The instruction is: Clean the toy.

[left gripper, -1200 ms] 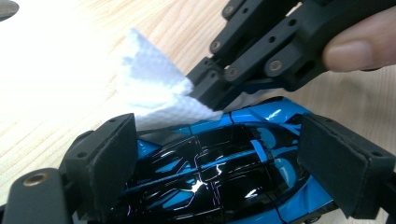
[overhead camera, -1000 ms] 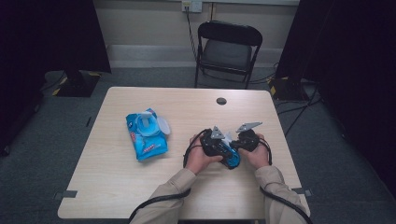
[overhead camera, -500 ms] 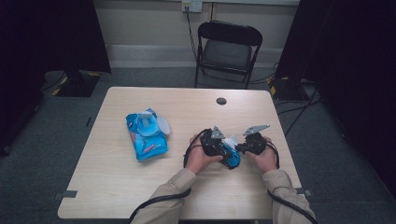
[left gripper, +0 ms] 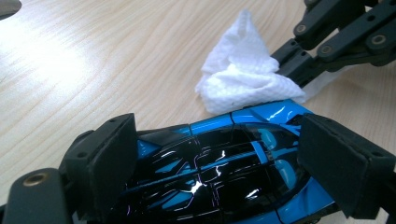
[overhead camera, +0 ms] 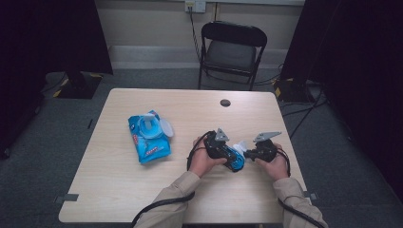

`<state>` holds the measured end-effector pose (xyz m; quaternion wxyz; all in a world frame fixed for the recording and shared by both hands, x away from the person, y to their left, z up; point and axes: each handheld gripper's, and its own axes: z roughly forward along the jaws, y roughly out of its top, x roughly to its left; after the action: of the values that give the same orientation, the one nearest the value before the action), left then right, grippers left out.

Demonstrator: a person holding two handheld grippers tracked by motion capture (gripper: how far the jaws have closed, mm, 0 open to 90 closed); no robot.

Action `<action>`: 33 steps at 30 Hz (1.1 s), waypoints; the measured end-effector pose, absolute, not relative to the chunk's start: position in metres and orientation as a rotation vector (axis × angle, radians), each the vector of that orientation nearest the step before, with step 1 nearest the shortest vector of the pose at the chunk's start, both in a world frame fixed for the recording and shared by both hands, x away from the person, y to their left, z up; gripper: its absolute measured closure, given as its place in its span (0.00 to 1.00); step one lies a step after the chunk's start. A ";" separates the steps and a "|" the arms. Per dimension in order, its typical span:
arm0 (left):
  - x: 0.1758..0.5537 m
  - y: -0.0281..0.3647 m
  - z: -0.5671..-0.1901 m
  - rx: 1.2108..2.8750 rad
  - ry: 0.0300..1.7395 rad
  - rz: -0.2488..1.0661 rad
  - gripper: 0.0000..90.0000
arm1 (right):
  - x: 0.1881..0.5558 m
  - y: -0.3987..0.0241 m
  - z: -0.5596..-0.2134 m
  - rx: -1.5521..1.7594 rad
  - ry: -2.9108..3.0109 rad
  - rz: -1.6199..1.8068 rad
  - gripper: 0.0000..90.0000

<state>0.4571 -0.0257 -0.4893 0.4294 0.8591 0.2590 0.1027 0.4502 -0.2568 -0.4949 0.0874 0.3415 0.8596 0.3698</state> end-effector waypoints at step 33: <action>0.457 -0.027 -0.488 2.151 0.654 0.255 0.14 | 0.442 -0.284 -0.477 1.071 2.498 1.198 0.96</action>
<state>0.4572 -0.0267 -0.4885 0.4255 0.8604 0.2614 0.1018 0.4415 -0.2836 -0.4773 0.0858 0.3592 0.8379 0.4019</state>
